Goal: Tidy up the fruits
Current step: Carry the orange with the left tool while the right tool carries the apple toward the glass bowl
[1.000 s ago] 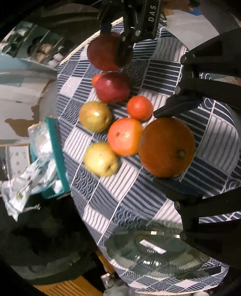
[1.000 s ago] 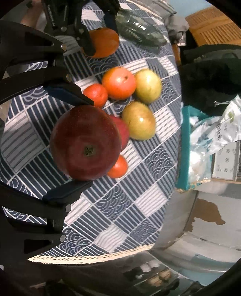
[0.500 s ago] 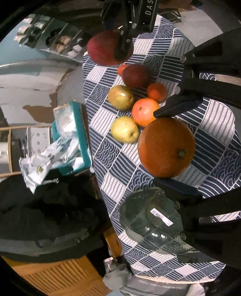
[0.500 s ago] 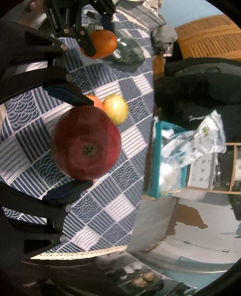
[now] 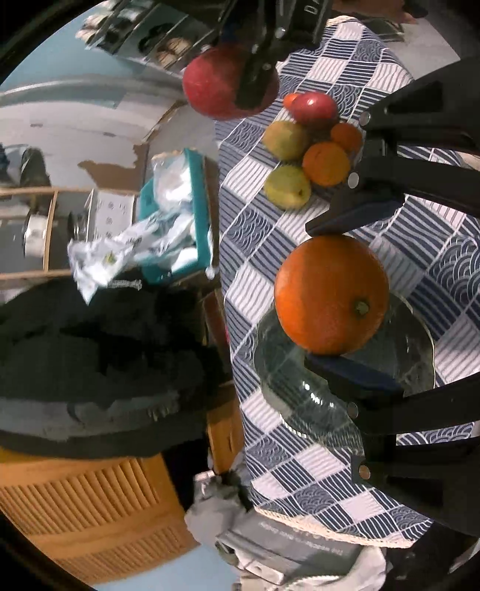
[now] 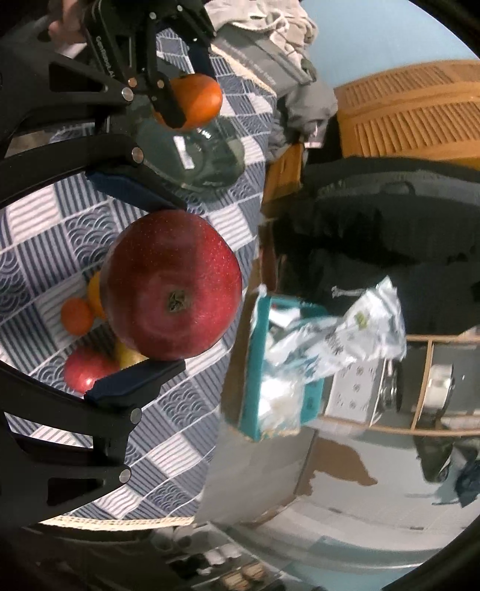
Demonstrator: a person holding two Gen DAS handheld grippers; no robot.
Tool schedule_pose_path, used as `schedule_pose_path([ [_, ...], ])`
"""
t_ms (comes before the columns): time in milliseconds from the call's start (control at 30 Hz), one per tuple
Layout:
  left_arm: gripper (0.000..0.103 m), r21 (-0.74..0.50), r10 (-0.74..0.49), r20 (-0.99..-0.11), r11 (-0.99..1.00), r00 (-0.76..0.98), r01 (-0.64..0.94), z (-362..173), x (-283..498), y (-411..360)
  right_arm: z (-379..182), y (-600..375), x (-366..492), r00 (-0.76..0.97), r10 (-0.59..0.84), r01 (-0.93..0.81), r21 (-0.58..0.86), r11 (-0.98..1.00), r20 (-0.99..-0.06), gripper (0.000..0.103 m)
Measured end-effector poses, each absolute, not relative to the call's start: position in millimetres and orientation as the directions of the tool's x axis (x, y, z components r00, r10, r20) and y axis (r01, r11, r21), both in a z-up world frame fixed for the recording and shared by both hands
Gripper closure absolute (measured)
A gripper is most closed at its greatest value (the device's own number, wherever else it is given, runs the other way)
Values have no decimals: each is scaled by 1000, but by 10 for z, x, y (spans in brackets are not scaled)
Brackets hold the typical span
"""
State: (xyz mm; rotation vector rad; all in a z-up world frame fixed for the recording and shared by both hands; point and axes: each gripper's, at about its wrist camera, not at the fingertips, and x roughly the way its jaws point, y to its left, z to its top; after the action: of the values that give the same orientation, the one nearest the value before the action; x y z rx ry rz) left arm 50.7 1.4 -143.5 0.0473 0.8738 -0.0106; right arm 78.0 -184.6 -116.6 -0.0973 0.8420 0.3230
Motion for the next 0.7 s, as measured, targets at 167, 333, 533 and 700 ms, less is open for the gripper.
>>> schedule_pose_path([
  [167,37,26,41,-768,999,639,-34,-1435,553,336,-1171,-1485,880,601,279,-367,52,929,-749,27],
  [333,37,19,69,-782,996,619,-88,-1536,581,614,-1295,-1121,1011,555,309,-407,72,911,-772,27],
  [533,37,43,114,-806,990,580,-135,-1766,577,917,-1493,-752,1138,492,339,-447,101,889,-802,27],
  [700,37,13,111,-843,982,526,-186,-2011,576,1196,-1742,-469,1186,428,351,-487,115,866,-833,27],
])
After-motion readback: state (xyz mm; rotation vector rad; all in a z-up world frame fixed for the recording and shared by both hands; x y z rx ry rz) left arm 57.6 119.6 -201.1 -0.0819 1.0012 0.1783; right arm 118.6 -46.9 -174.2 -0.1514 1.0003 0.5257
